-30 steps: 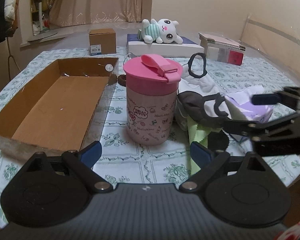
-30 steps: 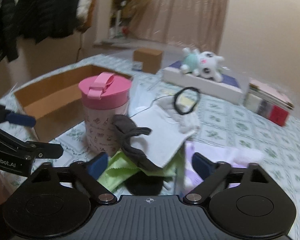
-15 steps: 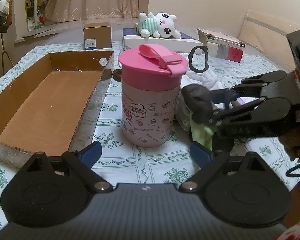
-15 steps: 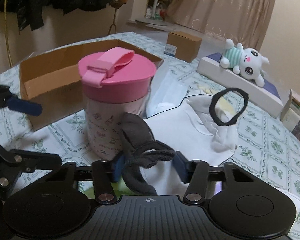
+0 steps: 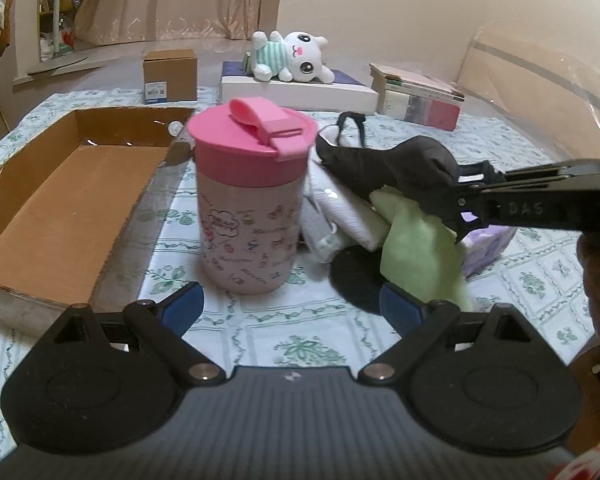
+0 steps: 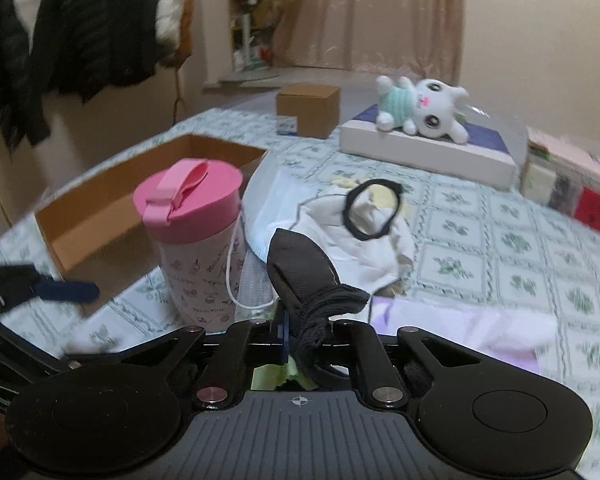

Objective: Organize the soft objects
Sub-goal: 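Grasp the green microfiber cloth with the left gripper while the right gripper lifts the black cloth, then carry the black cloth and green cloth over the cardboard box with both grippers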

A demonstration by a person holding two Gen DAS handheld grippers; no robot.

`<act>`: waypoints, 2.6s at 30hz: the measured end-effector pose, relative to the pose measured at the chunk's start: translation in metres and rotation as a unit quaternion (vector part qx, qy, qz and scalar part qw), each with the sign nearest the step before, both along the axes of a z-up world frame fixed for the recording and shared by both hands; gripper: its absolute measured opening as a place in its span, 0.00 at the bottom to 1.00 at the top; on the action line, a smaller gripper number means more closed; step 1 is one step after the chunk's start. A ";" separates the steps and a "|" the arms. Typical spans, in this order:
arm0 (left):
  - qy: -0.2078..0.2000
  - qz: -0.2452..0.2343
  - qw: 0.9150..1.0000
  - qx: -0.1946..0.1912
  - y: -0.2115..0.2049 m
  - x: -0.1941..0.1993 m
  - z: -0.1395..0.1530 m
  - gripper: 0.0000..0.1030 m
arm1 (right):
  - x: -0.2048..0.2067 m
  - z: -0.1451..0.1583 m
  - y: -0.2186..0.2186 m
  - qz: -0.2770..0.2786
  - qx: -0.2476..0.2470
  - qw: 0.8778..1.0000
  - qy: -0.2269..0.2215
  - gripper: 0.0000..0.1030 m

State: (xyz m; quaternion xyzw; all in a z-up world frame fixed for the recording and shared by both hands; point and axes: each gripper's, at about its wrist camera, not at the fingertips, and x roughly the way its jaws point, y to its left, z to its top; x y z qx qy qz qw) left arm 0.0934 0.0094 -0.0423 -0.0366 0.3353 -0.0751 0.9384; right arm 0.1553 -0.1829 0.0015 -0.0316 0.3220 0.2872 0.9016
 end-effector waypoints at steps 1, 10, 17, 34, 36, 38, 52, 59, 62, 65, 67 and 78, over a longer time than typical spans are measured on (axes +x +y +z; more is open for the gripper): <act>-0.001 -0.003 1.000 0.000 -0.002 -0.001 0.000 0.91 | -0.003 0.002 -0.005 -0.005 0.009 1.000 0.004 0.10; -0.012 -0.084 0.996 -0.015 -0.037 0.002 -0.012 0.91 | -0.020 0.006 -0.029 -0.021 0.047 0.999 0.018 0.09; -0.018 -0.163 0.986 -0.011 -0.075 0.022 -0.027 0.84 | -0.016 0.011 -0.041 -0.035 0.058 0.998 0.007 0.09; -0.034 -0.166 0.985 0.016 -0.087 0.026 0.001 0.03 | -0.025 0.045 -0.068 -0.079 0.087 0.991 -0.063 0.08; -0.042 -0.164 0.985 0.015 -0.083 0.020 0.012 0.03 | -0.034 0.057 -0.071 -0.086 0.088 0.989 -0.083 0.08; -0.050 -0.163 0.985 0.016 -0.082 0.014 0.022 0.03 | -0.043 0.067 -0.074 -0.091 0.086 0.987 -0.099 0.08; -0.067 -0.131 0.989 0.008 -0.034 -0.040 0.071 0.03 | -0.106 0.111 -0.083 -0.100 0.096 0.981 -0.135 0.08; -0.076 -0.089 0.993 0.017 0.024 -0.058 0.095 0.03 | -0.107 0.135 -0.046 -0.052 0.127 0.980 -0.141 0.08; -0.076 -0.060 0.995 0.031 0.057 -0.059 0.104 0.03 | -0.097 0.149 -0.016 -0.020 0.139 0.979 -0.151 0.08; -0.074 -0.034 0.996 0.043 0.090 -0.054 0.111 0.03 | -0.085 0.159 0.020 0.013 0.145 0.976 -0.160 0.08; -0.073 -0.021 0.996 0.050 0.111 -0.050 0.114 0.03 | -0.074 0.163 0.045 0.035 0.149 0.975 -0.161 0.08; -0.046 0.025 0.997 0.064 0.209 0.001 0.096 0.03 | -0.001 0.132 0.181 0.105 0.104 0.979 -0.141 0.08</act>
